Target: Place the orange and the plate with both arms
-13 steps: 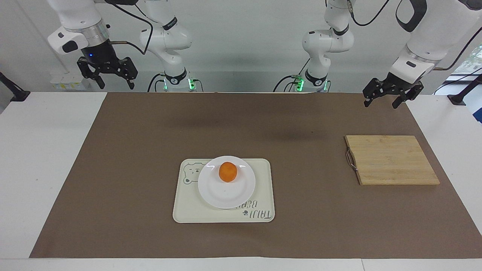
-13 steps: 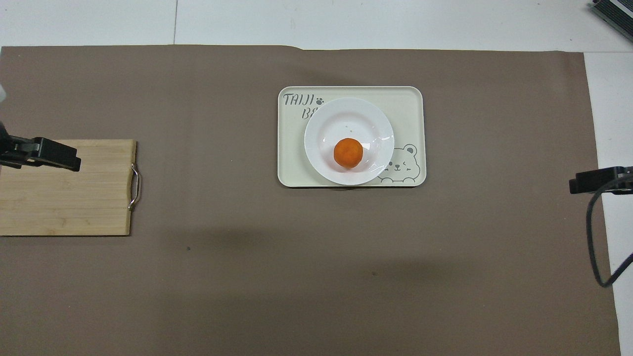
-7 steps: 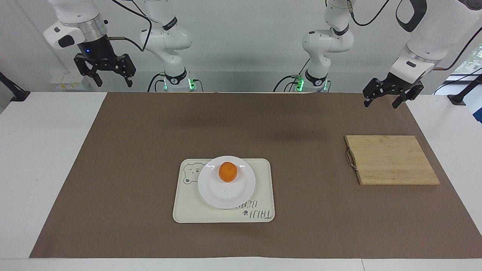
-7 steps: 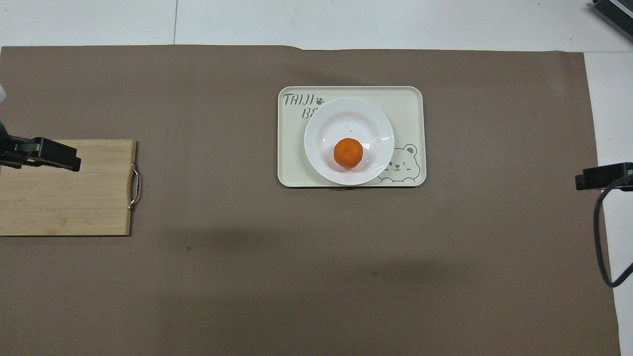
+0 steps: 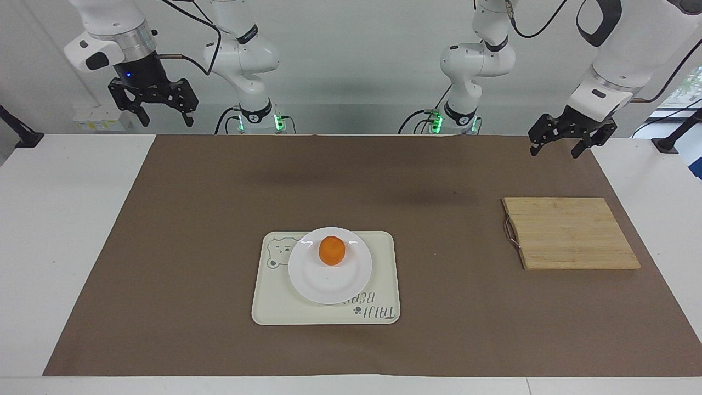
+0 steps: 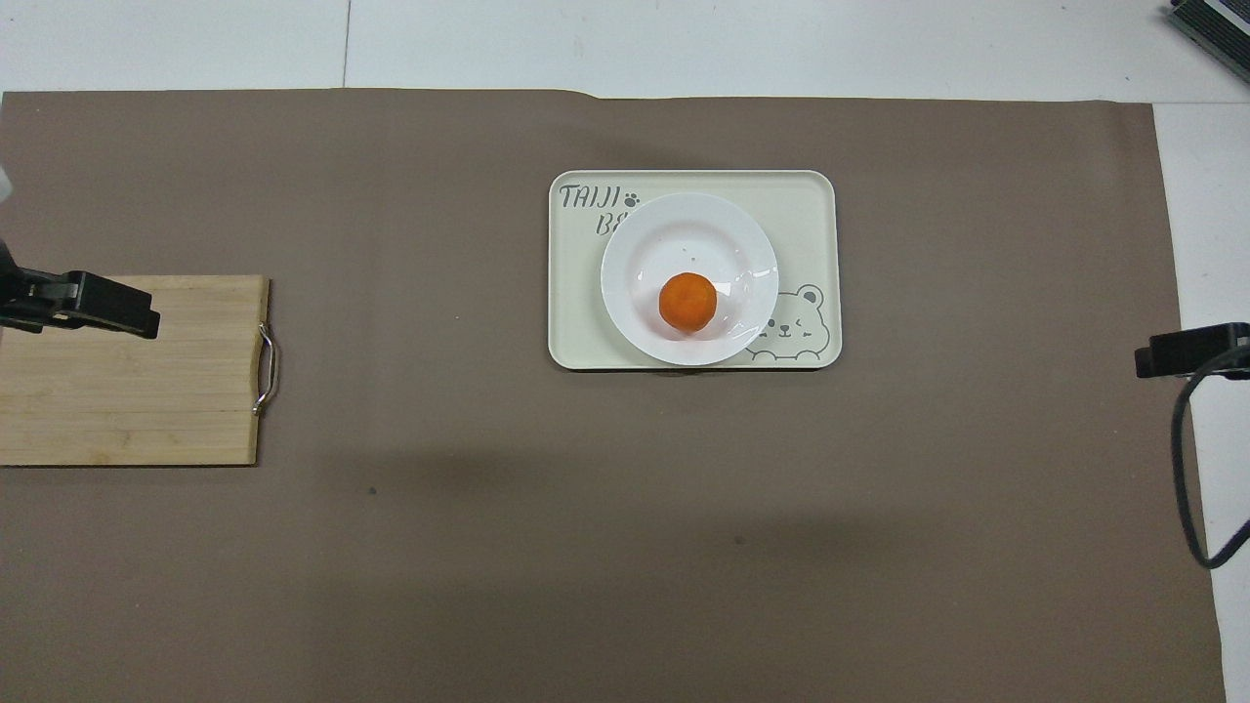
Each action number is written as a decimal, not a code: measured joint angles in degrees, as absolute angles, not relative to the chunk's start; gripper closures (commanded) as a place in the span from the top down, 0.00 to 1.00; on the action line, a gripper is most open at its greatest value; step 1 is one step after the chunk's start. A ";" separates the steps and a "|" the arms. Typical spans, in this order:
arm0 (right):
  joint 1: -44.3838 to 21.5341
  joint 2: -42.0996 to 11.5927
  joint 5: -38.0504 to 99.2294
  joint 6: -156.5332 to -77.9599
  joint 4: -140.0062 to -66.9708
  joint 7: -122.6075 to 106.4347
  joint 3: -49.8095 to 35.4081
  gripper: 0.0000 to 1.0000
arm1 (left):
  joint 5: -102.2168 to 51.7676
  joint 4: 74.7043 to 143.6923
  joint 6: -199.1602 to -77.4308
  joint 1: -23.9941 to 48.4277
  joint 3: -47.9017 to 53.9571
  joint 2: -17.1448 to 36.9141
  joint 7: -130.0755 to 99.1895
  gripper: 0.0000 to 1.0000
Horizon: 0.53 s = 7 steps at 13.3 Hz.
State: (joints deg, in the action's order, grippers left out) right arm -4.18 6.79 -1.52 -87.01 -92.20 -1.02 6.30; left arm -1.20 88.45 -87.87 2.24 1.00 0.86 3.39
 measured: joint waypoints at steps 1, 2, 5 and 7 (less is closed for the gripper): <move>-4.18 6.79 -1.52 -86.94 -92.20 -1.02 6.30 1.00 | -1.20 88.45 -87.87 2.24 1.00 0.86 3.39 1.00; -4.18 6.79 -1.52 -86.82 -92.20 -1.02 6.30 1.00 | -1.20 88.45 -87.87 2.24 1.00 0.86 3.39 1.00; -4.18 6.79 -1.52 -86.71 -92.20 -1.02 6.30 1.00 | -1.20 88.45 -87.87 2.24 1.00 0.86 3.39 1.00; -4.18 6.79 -1.52 -86.70 -92.20 -1.02 6.30 1.00 | -1.20 88.45 -87.87 2.24 1.00 0.86 3.39 1.00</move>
State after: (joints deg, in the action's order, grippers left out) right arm -4.18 6.79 -1.52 -86.70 -92.20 -1.02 6.30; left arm -1.20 88.45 -87.87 2.24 1.00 0.86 3.39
